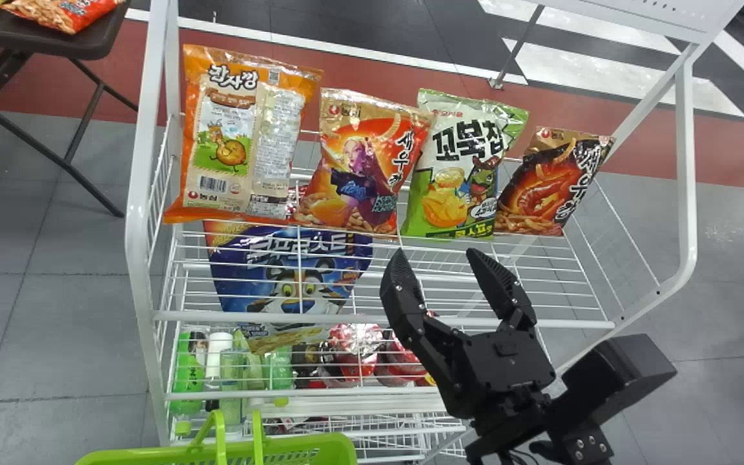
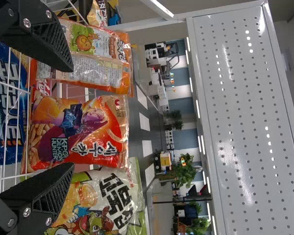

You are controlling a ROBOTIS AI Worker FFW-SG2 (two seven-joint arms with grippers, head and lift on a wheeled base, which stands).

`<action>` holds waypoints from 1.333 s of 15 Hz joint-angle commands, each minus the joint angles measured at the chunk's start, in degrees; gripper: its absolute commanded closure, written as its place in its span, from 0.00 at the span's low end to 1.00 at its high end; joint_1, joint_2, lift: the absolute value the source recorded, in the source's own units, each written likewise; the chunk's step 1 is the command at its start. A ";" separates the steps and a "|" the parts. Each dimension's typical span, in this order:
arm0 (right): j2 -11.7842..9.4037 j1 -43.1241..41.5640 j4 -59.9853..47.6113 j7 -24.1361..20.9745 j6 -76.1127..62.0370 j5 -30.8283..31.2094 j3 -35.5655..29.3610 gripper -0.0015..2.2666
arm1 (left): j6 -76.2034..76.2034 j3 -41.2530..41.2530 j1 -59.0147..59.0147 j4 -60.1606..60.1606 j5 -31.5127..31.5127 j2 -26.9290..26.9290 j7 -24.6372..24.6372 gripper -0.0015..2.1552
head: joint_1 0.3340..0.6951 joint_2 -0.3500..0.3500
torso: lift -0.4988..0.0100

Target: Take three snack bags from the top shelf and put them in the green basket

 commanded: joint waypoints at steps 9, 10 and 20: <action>-0.04 -0.11 1.00 0.01 -2.67 -0.44 -0.20 0.06 | 0.64 0.27 0.48 -0.58 -0.31 0.04 -0.26 0.70 | 1.00 0.00 | 0.92; 0.05 -0.11 1.00 0.01 -2.49 -0.44 -0.20 0.06 | 0.64 0.36 0.48 -0.58 -0.22 0.04 -0.26 0.70 | 1.00 0.00 | 0.92; -0.04 -7.67 5.48 0.45 -1.09 1.23 1.73 0.06 | 2.04 0.45 0.56 -1.19 -0.75 0.04 -0.35 0.70 | 1.00 0.00 | 0.92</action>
